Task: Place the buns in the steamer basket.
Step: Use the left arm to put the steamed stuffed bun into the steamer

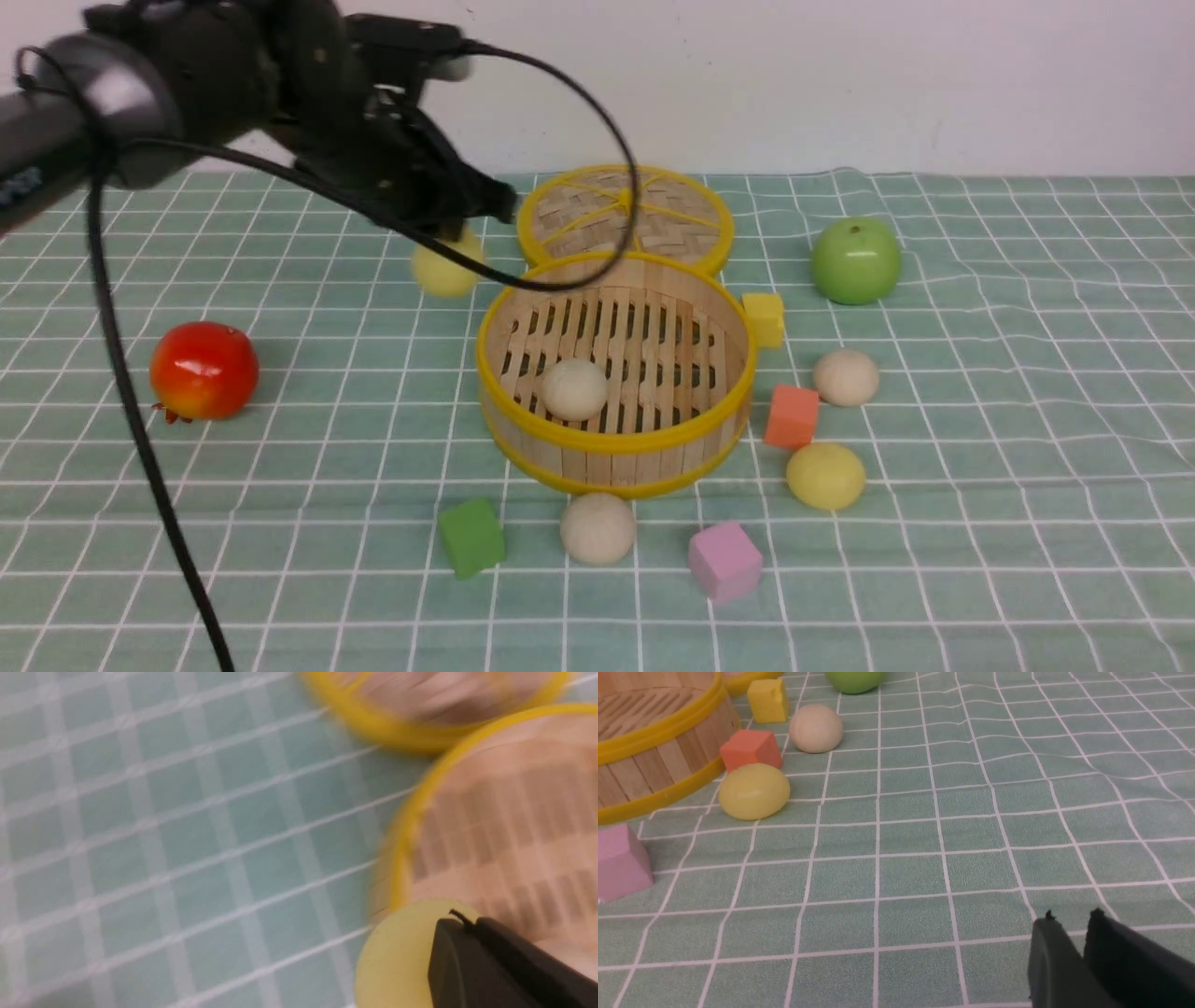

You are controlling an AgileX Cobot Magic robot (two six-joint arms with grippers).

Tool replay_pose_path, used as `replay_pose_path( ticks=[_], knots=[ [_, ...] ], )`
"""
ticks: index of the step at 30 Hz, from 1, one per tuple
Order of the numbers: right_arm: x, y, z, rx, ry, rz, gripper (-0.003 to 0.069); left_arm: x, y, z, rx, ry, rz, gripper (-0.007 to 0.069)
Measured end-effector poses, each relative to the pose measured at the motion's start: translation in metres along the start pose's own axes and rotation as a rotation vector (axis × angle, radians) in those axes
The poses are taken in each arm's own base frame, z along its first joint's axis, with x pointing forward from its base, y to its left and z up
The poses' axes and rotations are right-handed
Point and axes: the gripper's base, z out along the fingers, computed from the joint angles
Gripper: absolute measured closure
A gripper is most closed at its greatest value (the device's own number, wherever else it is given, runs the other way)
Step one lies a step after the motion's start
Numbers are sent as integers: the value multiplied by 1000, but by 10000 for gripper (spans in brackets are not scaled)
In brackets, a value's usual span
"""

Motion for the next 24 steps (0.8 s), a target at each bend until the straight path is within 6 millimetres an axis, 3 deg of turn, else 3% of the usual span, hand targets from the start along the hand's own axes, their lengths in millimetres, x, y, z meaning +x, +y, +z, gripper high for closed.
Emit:
replay_pose_path(
  ticks=[4, 5, 10, 14, 18, 20, 24],
  knots=[
    [0, 0, 0, 0, 0, 0, 545, 2, -21, 22, 35, -40, 18, 638],
    [0, 0, 0, 0, 0, 0, 545, 7, -25, 38, 39, -53, 8, 638],
    [0, 0, 0, 0, 0, 0, 545, 19, -22, 73, 28, -66, -11, 619],
    [0, 0, 0, 0, 0, 0, 545, 27, -18, 92, 18, -74, -18, 524],
    [0, 0, 0, 0, 0, 0, 545, 27, -18, 92, 20, -78, -23, 407],
    [0, 0, 0, 0, 0, 0, 545, 25, -19, 87, 26, -74, -34, 313],
    [0, 0, 0, 0, 0, 0, 545, 10, -23, 53, 55, -69, -65, 230]
  ],
)
